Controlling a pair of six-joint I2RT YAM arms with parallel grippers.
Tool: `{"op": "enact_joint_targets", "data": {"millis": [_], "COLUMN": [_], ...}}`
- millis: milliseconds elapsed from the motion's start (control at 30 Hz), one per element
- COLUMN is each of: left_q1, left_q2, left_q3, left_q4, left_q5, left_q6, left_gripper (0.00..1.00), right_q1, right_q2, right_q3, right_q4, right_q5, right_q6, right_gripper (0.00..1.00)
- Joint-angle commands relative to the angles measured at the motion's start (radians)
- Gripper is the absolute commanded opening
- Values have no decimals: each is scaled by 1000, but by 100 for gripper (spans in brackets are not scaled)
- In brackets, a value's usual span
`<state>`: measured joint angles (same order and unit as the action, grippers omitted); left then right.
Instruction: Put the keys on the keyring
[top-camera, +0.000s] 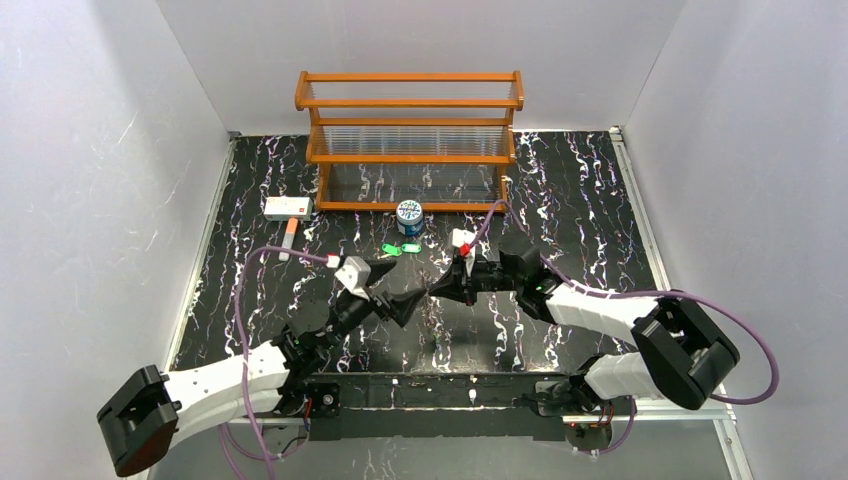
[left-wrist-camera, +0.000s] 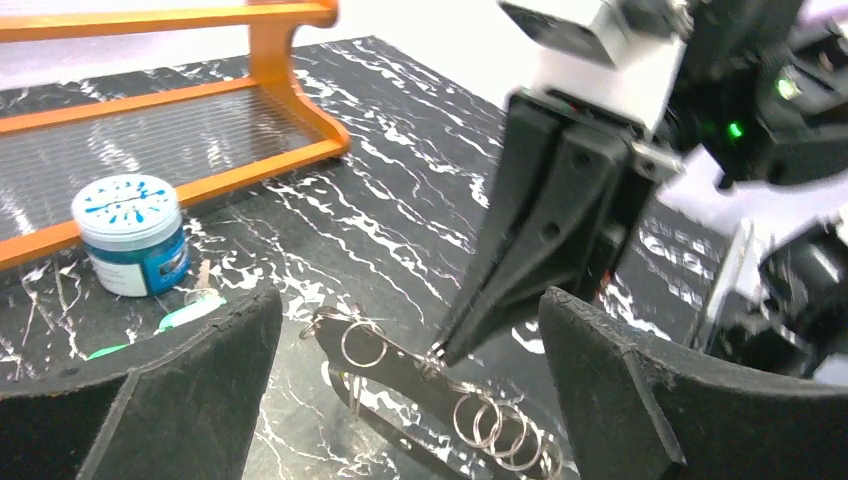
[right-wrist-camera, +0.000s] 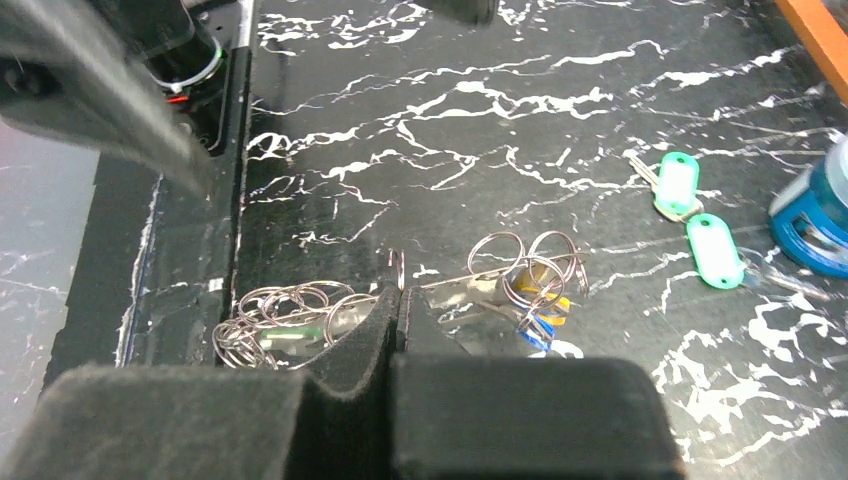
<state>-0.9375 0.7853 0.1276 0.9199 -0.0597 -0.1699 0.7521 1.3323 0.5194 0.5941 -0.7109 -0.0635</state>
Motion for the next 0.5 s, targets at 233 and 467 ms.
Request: {"op": "enact_joint_targets", "data": {"millis": [233, 467], "left_q1": [32, 201], "left_q2": [174, 349], "left_q3": [437, 551], "left_q4": [-671, -851], "left_q5": [-372, -164], "left_q6": [-170, -193], "left_gripper": [98, 98], "right_q1": [-14, -14], "right_q2": [-162, -215], "right_q3": [-28, -55], "right_q4": [-122, -199], "right_q5": [244, 427], "right_q6": [50, 156], "right_gripper": [1, 1]}}
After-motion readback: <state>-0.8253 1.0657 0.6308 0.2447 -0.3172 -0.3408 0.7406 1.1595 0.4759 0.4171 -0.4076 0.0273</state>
